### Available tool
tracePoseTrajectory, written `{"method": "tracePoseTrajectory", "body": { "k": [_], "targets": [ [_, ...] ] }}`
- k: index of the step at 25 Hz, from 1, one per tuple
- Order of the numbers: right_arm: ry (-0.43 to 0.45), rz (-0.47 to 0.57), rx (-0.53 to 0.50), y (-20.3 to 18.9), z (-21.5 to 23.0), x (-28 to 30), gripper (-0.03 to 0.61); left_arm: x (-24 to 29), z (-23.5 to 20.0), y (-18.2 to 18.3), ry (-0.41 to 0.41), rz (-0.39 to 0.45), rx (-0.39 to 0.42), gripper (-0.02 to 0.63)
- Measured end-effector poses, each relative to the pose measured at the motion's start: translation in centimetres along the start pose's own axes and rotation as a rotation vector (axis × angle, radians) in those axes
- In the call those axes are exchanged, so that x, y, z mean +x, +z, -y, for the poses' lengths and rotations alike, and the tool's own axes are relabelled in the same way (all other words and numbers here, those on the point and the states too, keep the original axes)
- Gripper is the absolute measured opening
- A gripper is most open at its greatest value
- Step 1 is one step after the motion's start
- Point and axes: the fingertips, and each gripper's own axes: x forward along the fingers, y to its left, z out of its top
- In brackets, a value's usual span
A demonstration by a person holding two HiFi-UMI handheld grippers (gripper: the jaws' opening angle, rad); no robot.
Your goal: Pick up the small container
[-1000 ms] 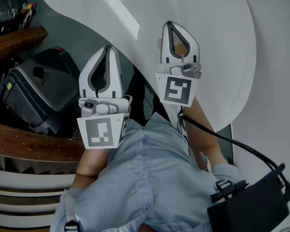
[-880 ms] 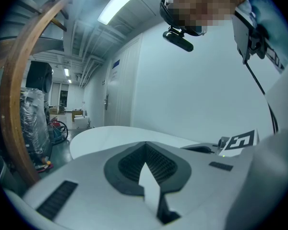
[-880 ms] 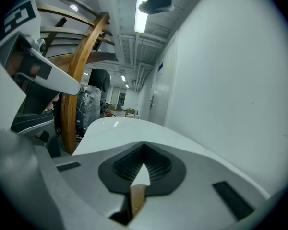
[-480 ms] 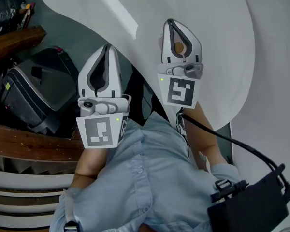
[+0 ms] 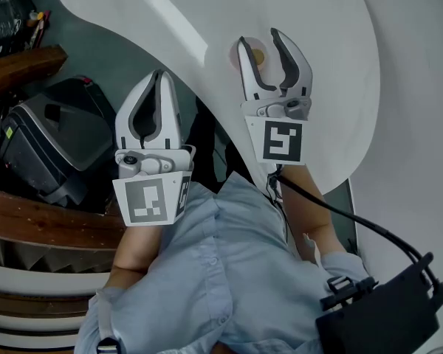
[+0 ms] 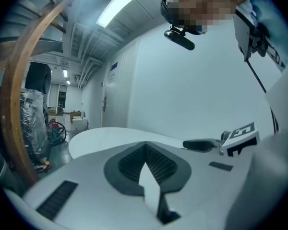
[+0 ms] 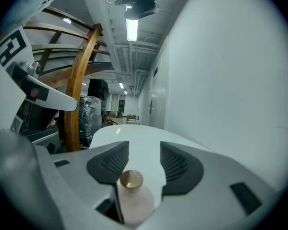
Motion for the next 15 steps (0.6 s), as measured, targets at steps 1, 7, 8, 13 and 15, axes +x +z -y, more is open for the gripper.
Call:
{"method": "tracePoseTrajectory", "body": {
  "k": [1, 7, 8, 13, 15],
  "targets": [
    [0.012, 0.0, 0.007, -0.2, 0.1, -0.4, 0.22, -0.2, 0.5, -0.1, 0.002, -0.002, 0.001, 0.0],
    [0.059, -0.039, 0.034, -3.5, -0.1, -2.6, 0.304, -2.1, 2.9, -0.9, 0.011, -0.016, 0.007, -0.001],
    [0.06, -0.054, 0.035, -4.3, -0.4, -3.0, 0.307, -2.7, 3.1, -1.3, 0.011, -0.021, 0.007, -0.001],
    [0.056, -0.125, 0.05, -6.4, -0.9, -3.3, 0.321, -3.3, 2.6, -2.0, 0.016, -0.037, -0.002, 0.0],
    [0.055, -0.143, 0.042, -6.4, -0.7, -3.0, 0.321, -3.0, 2.3, -1.7, 0.023, -0.037, -0.008, -0.001]
  ]
}}
